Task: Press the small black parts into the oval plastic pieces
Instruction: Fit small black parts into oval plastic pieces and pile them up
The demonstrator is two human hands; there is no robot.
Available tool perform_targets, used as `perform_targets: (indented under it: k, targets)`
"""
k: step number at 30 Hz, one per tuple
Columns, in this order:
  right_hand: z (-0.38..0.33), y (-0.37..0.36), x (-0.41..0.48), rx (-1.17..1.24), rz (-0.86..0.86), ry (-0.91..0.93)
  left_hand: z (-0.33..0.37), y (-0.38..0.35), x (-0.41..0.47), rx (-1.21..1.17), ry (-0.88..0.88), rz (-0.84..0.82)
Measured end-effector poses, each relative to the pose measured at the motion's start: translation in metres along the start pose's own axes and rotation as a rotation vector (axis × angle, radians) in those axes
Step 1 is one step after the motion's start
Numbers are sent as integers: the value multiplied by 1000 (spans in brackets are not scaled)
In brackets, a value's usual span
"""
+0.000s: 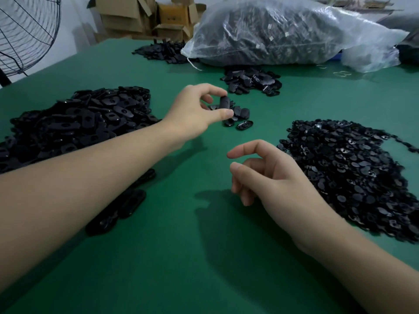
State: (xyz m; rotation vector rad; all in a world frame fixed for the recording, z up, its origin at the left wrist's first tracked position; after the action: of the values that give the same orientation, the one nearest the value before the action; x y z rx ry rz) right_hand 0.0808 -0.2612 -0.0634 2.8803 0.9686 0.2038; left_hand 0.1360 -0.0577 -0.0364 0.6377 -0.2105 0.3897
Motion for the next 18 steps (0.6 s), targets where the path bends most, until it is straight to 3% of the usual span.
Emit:
perform_targets:
  k: [7,12,14,18]
  targets:
    - [5,14,6,-138,52,51,-16,-36,46,199,57,-10]
    - [4,17,7,-198,89,95,-10,-22,47,148,53,40]
    - [2,19,6,-232,115,119,-8,-1,45,286,39,29]
    - [-5,28,7,-296,192,149,-16,39,31,849,39,-70]
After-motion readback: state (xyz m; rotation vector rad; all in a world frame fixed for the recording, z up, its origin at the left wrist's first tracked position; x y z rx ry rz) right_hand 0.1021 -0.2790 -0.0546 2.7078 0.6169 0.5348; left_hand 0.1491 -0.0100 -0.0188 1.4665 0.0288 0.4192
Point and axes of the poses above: each hand's wrist, its own x-axis towards the middle knuckle, its own y-axis out of the back of the hand, z = x × y, the point moved 3 cm from there along x, towards the middle knuckle, and after that the axes turned 1 degree about -y, right-handed, at the moved point
